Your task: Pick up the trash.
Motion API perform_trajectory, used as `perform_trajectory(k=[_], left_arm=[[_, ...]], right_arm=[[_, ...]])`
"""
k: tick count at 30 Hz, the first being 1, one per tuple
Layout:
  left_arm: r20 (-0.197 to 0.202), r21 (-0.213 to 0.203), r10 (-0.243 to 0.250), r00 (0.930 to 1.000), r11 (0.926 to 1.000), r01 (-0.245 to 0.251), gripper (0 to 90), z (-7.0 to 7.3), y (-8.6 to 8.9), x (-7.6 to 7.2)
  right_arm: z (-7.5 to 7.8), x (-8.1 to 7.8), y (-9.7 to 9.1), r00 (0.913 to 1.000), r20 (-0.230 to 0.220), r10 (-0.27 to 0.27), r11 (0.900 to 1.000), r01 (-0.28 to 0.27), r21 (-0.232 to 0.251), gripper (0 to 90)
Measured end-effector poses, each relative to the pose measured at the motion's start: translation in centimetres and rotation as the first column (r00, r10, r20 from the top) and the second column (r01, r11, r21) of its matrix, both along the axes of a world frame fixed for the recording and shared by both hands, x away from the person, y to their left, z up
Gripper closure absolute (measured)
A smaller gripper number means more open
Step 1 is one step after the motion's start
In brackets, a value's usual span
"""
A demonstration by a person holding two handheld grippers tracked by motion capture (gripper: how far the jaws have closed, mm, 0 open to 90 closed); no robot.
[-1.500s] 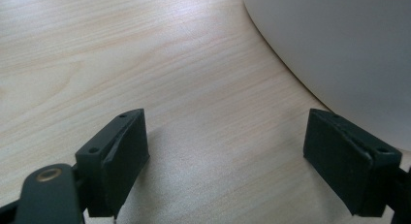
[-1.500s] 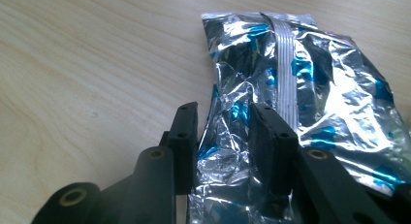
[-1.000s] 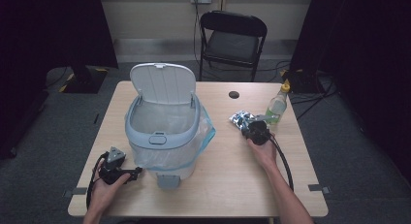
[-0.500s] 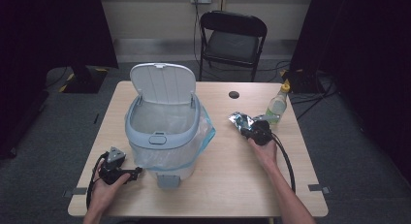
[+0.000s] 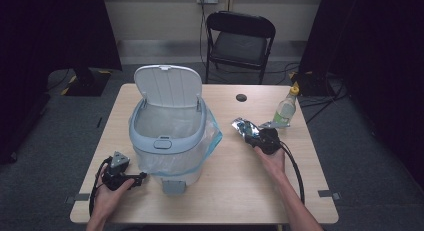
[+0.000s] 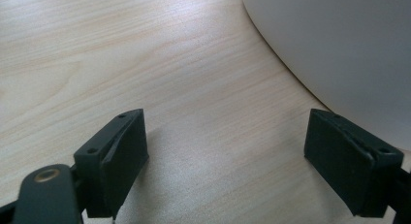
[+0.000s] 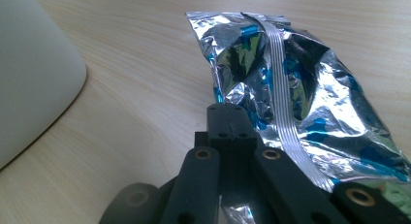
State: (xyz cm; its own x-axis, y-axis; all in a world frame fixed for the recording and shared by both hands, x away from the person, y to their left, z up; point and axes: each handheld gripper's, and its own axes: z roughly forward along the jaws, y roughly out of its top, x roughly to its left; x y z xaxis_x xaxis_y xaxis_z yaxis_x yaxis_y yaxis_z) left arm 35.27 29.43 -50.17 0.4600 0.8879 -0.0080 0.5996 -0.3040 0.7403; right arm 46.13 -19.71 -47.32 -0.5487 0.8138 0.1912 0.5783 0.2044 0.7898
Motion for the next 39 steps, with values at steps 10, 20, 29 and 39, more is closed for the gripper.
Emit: perform_trajectory(k=[10, 20, 29, 39], left_arm=[[0.000, 0.000, 0.001, 1.0000, 1.0000, -0.001, 14.9, 0.0, 0.0, 0.0], [0.000, 0.000, 0.000, 1.0000, 1.0000, 0.000, 14.9, 0.0, 0.0, 0.0], [0.000, 0.000, 0.000, 1.0000, 1.0000, 0.000, 14.9, 0.0, 0.0, 0.0], [-0.001, 0.000, 0.001, 1.0000, 1.0000, -0.001, 14.9, 0.0, 0.0, 0.0]], right_arm=[[1.3, -1.0, 0.1, 0.9997, 0.014, 0.022, 0.9988, -0.022, 0.044, 90.0], [2.9, -2.5, 0.7, 0.9975, 0.045, 0.054, 0.9944, -0.058, 0.088, 90.0], [4.5, -3.8, 1.0, 0.9951, 0.057, 0.081, 0.9871, -0.088, 0.134, 90.0], [6.7, -5.7, 0.9, 0.9883, 0.129, 0.082, 0.9802, -0.103, 0.169, 90.0]])
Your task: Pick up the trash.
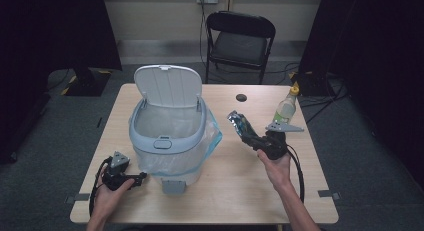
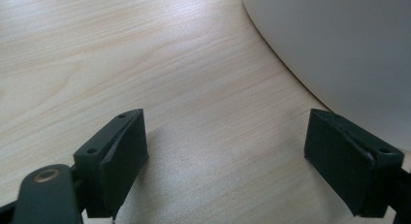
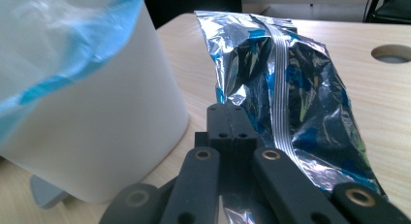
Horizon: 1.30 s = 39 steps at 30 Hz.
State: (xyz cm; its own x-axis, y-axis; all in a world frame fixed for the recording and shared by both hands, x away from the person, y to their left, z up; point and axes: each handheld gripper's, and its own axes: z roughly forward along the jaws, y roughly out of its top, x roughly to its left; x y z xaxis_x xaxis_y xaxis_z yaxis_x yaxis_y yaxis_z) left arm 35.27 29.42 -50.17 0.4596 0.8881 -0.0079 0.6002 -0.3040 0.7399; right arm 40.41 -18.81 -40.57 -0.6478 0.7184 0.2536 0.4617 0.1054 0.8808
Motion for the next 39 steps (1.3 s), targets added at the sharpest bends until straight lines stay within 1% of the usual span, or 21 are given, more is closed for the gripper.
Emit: perform_trajectory(k=[4, 10, 14, 21, 31, 33, 37, 39], left_arm=[[0.000, 0.000, 0.000, 1.0000, 1.0000, 0.000, 14.9, 0.0, 0.0, 0.0], [0.000, 0.000, 0.000, 1.0000, 1.0000, 0.000, 14.9, 0.0, 0.0, 0.0], [0.000, 0.000, 0.000, 1.0000, 1.0000, 0.000, 14.9, 0.0, 0.0, 0.0], [0.000, 0.000, 0.000, 1.0000, 1.0000, 0.000, 14.9, 0.0, 0.0, 0.0], [0.000, 0.000, 0.000, 1.0000, 1.0000, 0.000, 14.9, 0.0, 0.0, 0.0], [0.000, 0.000, 0.000, 1.0000, 1.0000, 0.000, 14.9, 0.0, 0.0, 0.0], [0.000, -0.001, -0.001, 1.0000, 1.0000, 0.001, 14.9, 0.0, 0.0, 0.0], [0.000, 0.000, 0.000, 1.0000, 1.0000, 0.000, 14.9, 0.0, 0.0, 0.0]], right_arm=[[1.0, -0.7, 0.1, 0.9995, 0.031, 0.007, 1.0000, -0.008, 0.005, 90.0], [2.6, -1.7, 0.5, 0.9978, 0.063, 0.022, 0.9996, -0.023, 0.016, 90.0], [3.7, -2.5, 0.5, 0.9955, 0.093, 0.018, 0.9997, -0.020, 0.016, 90.0], [5.2, -4.1, 0.4, 0.9920, 0.124, 0.025, 0.9992, -0.029, 0.027, 90.0], [7.3, -6.2, 0.4, 0.9834, 0.175, 0.050, 0.9978, -0.056, 0.034, 90.0], [7.8, -6.6, 0.4, 0.9822, 0.179, 0.057, 0.9969, -0.066, 0.044, 90.0], [8.8, -7.8, 0.6, 0.9759, 0.205, 0.076, 0.9952, -0.087, 0.045, 90.0], [9.4, -8.3, 0.7, 0.9724, 0.218, 0.083, 0.9949, -0.093, 0.038, 90.0]])
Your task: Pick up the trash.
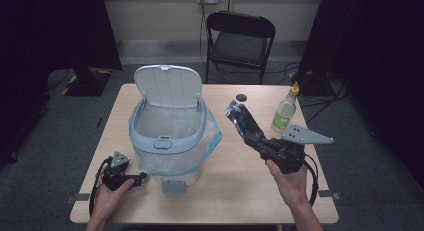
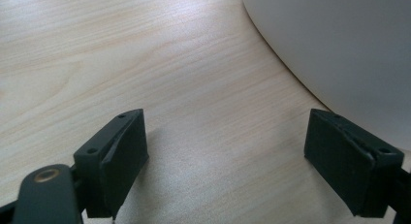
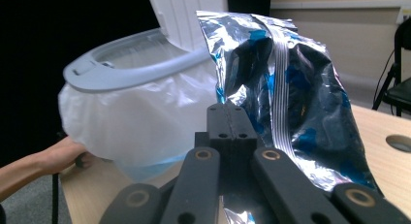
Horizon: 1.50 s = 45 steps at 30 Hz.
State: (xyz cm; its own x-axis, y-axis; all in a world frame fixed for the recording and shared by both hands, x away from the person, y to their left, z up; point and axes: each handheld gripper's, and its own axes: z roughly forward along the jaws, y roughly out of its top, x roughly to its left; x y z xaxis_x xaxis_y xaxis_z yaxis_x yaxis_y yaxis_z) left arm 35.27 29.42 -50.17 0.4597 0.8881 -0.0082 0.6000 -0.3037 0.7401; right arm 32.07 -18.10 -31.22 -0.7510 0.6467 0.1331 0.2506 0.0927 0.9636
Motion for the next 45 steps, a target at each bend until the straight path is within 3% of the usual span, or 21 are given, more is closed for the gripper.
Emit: perform_trajectory(k=[13, 24, 32, 45], left_arm=[[0.000, 0.000, 0.000, 1.0000, 1.0000, 0.000, 14.9, 0.0, 0.0, 0.0], [0.000, 0.001, 0.000, 1.0000, 1.0000, 0.000, 14.9, 0.0, 0.0, 0.0], [0.000, 0.000, -0.001, 1.0000, 1.0000, 0.001, 14.9, 0.0, 0.0, 0.0], [0.000, 0.000, -0.001, 1.0000, 1.0000, 0.001, 14.9, 0.0, 0.0, 0.0]], right_arm=[[2.4, -1.8, 1.4, 0.9958, 0.053, 0.075, 0.9972, -0.075, -0.005, 90.0], [4.5, -2.7, 2.5, 0.9864, 0.105, 0.127, 0.9919, -0.127, -0.005, 90.0], [6.3, -3.3, 4.6, 0.9696, 0.145, 0.197, 0.9803, -0.197, -0.016, 90.0], [7.3, -1.9, 8.3, 0.9395, 0.147, 0.309, 0.9503, -0.311, -0.012, 90.0]])
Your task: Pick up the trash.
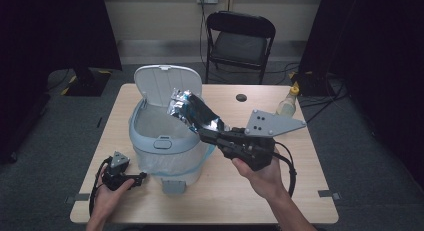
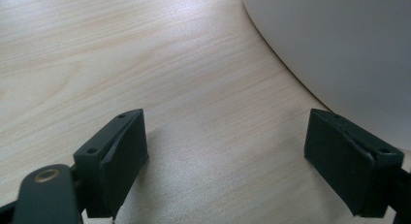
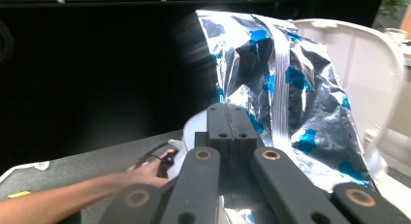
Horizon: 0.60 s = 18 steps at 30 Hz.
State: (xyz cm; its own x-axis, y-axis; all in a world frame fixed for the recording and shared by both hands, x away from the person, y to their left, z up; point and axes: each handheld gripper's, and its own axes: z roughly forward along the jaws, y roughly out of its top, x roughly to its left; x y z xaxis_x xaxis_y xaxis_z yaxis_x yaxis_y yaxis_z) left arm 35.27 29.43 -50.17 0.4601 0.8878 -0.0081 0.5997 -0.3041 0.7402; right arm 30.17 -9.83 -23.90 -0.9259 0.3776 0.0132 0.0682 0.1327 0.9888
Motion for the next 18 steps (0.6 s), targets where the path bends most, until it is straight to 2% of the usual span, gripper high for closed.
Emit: perform_trajectory(k=[10, 18], left_arm=[[-0.001, 0.000, 0.000, 1.0000, 1.0000, 0.000, 14.9, 0.0, 0.0, 0.0], [0.000, 0.001, 0.000, 1.0000, 1.0000, 0.000, 14.9, 0.0, 0.0, 0.0]], right_arm=[[0.9, 1.3, 3.3, 0.9966, -0.006, 0.083, 0.9965, -0.083, -0.009, 90.0], [0.8, 3.7, 6.0, 0.9889, -0.031, 0.145, 0.9887, -0.146, -0.033, 90.0]])
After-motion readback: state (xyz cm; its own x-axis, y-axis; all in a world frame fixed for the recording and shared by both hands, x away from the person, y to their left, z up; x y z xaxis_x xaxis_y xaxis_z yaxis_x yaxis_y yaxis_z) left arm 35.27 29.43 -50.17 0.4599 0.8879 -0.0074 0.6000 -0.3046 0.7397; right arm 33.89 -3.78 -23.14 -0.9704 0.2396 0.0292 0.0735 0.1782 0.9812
